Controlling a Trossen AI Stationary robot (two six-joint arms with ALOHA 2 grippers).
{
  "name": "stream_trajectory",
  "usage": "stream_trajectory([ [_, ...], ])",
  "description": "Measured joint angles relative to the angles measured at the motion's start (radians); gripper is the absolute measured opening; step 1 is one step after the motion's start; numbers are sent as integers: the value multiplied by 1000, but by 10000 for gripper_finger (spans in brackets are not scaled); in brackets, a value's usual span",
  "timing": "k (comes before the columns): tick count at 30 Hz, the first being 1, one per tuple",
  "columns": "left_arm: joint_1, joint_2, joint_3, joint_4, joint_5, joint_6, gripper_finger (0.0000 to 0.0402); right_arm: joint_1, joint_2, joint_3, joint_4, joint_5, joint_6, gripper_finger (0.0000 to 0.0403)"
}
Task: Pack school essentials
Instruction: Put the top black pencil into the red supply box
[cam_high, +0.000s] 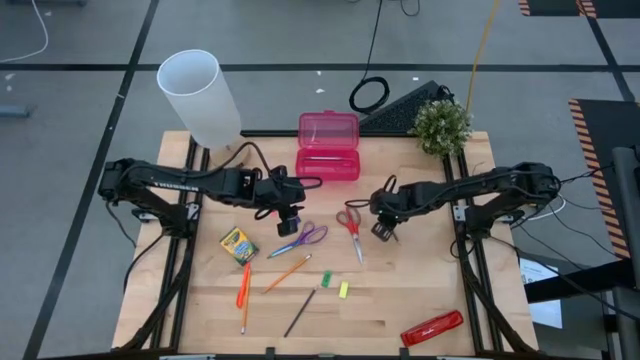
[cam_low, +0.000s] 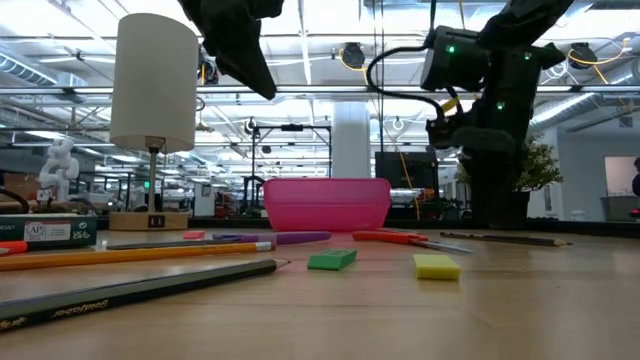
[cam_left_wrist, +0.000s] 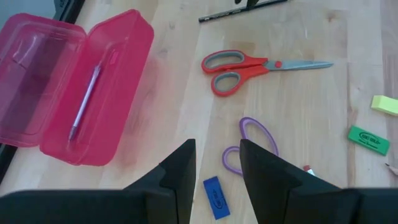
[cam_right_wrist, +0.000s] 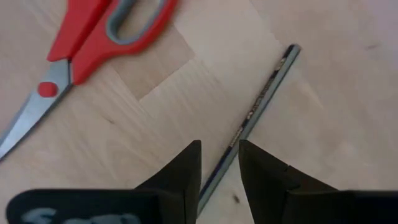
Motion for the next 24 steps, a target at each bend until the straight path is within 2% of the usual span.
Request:
stream_trajectory([
  [24,0,0,0,19,0,17,129,-2,88,-1,8,30,55,100],
])
